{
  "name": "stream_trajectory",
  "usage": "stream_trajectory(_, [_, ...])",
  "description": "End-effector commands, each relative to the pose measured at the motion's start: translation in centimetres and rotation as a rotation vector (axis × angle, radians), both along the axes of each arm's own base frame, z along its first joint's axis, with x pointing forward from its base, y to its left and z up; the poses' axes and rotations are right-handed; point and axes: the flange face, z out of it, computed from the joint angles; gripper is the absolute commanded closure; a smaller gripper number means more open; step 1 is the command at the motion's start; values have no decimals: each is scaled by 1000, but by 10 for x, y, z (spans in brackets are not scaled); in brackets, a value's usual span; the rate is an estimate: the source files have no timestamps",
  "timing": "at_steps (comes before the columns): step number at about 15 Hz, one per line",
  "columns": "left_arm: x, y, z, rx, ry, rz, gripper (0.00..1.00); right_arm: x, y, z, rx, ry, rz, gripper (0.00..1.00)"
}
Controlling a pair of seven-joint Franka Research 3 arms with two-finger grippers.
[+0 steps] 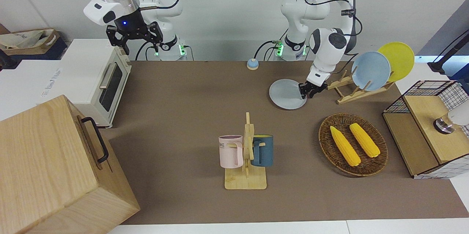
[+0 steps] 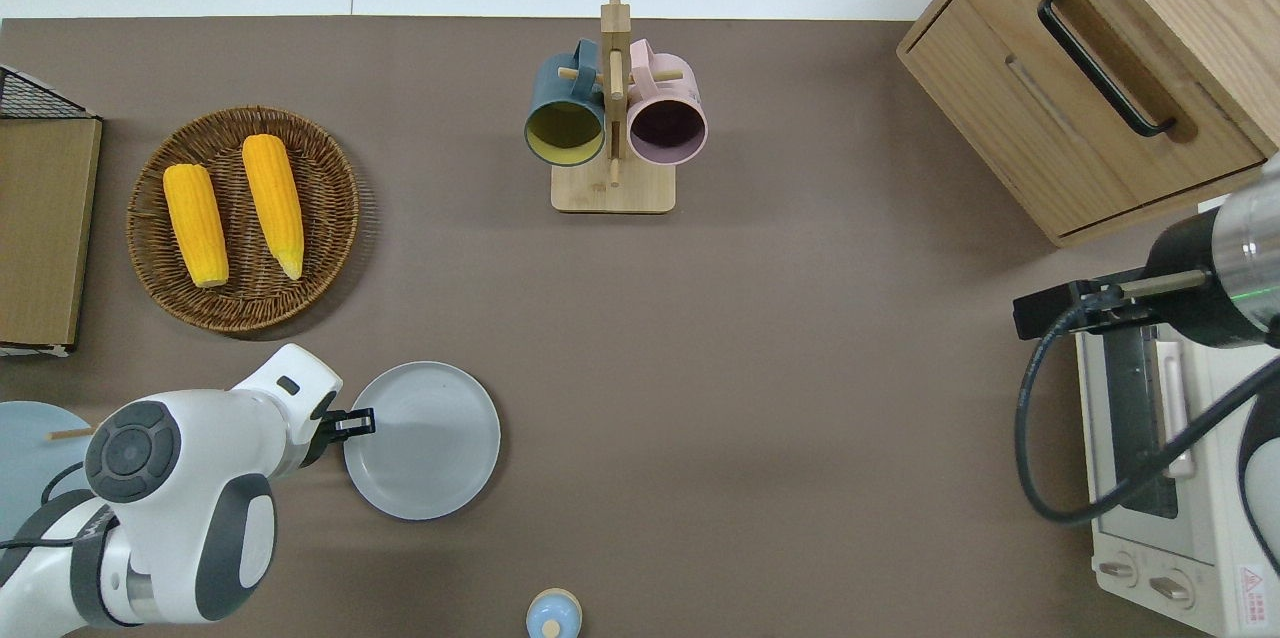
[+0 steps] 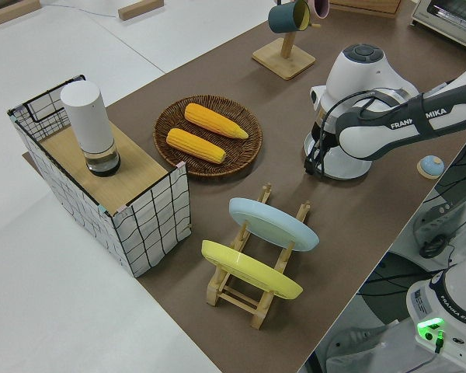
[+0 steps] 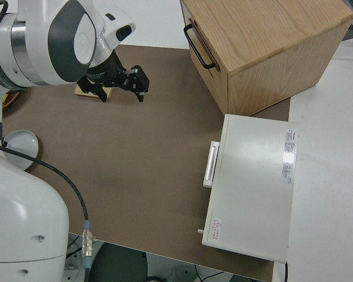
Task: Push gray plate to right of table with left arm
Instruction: 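Lower the left gripper against the gray plate's rim, then push the gray plate with the left gripper toward the toaster oven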
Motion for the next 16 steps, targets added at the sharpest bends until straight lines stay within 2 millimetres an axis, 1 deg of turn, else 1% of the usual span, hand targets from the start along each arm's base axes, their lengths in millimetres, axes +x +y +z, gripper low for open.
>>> stream_trajectory(1, [-9,-6,2,-13,-18,13,668,-3,-3,3,7,6,-3,17])
stream_trajectory(3, [-9,-6,2,-13,-18,13,716,-3,-2,3,9,6,-3,17])
stream_trajectory(5, [-9,-6,2,-13,-17,15,849,-3,-2,3,9,6,-4,17])
stream_trajectory(6, [-9,-6,1,-13,-16,21,974,-3,-3,3,8,4,-3,17])
stream_trajectory(7, [-9,-6,1,-13,-16,19,1000,-3,-3,3,7,6,-4,17])
stream_trajectory(11, [-10,-9,-1,-12,-8,33,1000,-3,-2,2,9,6,-3,17])
stream_trajectory(13, [-12,-20,0,-11,-8,42,1000,-3,-2,3,9,6,-3,17])
stream_trajectory(15, [-15,-41,-1,-3,-4,50,1000,-3,-2,2,9,7,-3,17])
stream_trajectory(16, [-15,-47,0,-3,-4,69,1000,-3,-2,2,9,7,-3,17])
